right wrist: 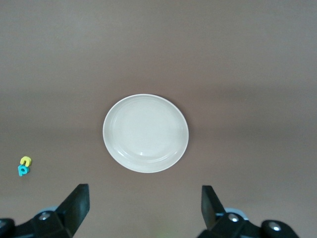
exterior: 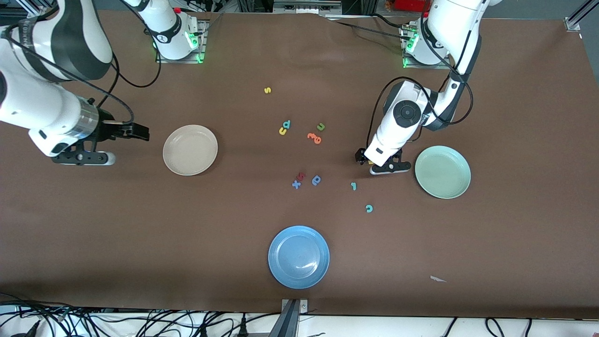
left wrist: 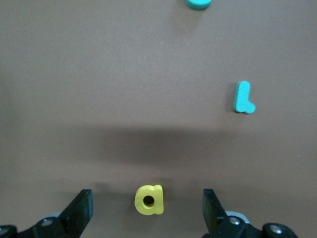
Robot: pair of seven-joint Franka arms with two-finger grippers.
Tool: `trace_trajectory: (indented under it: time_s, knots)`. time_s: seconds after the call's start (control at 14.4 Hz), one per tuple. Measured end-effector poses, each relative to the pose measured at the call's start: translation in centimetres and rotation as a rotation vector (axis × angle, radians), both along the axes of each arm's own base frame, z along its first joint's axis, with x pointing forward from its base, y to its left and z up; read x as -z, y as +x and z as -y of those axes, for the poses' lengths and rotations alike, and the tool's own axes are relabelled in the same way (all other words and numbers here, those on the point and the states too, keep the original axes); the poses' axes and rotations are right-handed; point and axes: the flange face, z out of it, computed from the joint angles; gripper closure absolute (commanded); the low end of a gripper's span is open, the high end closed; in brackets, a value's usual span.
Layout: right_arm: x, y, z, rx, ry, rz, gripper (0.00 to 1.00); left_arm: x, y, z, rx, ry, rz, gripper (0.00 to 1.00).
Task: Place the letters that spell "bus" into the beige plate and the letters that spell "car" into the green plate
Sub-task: 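Grasp the yellow a with the left gripper while the right gripper reaches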
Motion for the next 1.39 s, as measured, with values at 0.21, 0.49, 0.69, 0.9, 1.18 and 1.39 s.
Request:
trace_trajectory:
  time_s: [0.21,0.49,0.69,0.9,1.18,1.39]
  knots:
    - [0.4,-1.1,-5.8,-0.053,0.0,-0.007,0.0,0.3,-0.3,-0.1,0.001,0.003,-0.007,0.23]
    - [3.8,-5.5,-15.0,-0.047,0.001,0.04,0.0,0.5,-0.6,0.2,0.0,0.003,-0.012,0.34]
    - [7.8,-11.0,-19.3,-0.025,-0.01,0.068,0.0,1.3,-1.1,0.8,0.003,0.009,-0.025,0.43]
    - [11.6,-16.4,-23.1,0.008,-0.016,0.097,0.0,1.5,-1.2,1.0,0.003,0.009,-0.025,0.55]
    - [17.3,-22.3,-25.2,0.019,0.021,0.147,0.0,1.3,-1.0,0.9,0.0,0.008,-0.02,0.68]
    - [21.0,-26.1,-26.8,0.048,0.063,0.15,0.0,1.3,-0.9,0.8,0.0,0.009,-0.02,0.74]
